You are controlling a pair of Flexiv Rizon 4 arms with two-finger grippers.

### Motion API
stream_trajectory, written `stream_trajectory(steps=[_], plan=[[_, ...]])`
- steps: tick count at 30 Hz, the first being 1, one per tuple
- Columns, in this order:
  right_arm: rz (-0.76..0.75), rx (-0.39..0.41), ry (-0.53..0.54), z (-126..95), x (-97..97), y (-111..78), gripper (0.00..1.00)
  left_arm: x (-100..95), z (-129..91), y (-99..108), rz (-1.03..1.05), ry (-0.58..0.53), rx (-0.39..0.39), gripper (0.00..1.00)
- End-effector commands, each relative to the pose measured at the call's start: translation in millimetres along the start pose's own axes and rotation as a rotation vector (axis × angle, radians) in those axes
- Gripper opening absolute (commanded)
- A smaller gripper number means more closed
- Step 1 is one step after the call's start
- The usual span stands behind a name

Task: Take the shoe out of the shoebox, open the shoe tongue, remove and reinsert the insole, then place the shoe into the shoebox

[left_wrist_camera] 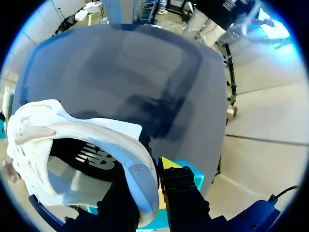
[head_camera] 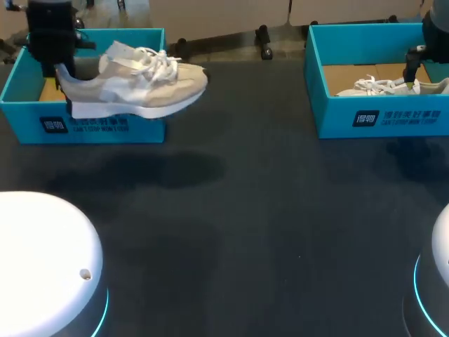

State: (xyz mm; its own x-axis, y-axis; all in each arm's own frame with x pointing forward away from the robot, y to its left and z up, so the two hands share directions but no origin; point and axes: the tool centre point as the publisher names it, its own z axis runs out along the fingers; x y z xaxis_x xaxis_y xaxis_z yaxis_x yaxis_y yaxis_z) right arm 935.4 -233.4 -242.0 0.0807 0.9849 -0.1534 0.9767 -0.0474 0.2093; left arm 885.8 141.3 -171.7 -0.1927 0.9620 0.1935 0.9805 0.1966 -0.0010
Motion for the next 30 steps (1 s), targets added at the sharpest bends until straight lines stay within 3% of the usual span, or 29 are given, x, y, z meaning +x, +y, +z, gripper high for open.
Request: stream_trajectory(steps=[1,5,15,30], plan=[[0.001,-0.002,0.000,0.0,0.1,-1.0,1.00,-13.6,-9.7,-25.5,-0.049,0.044,-0.100,0.00],[0.001,-0.002,0.000,0.0,0.1,-1.0,1.00,-25.8,-12.7,-44.1,-0.064,0.071,-0.131,0.00],[0.001,-0.002,0.000,0.0,0.1,-1.0,1.00,-60.6,-13.7,-89.9,-0.104,0.095,-0.116,0.00],[0.001,-0.002,0.000,0.0,0.1,-1.0,1.00,-109.7,-8.8,-128.7,-0.032,0.070,-0.070,0.00]])
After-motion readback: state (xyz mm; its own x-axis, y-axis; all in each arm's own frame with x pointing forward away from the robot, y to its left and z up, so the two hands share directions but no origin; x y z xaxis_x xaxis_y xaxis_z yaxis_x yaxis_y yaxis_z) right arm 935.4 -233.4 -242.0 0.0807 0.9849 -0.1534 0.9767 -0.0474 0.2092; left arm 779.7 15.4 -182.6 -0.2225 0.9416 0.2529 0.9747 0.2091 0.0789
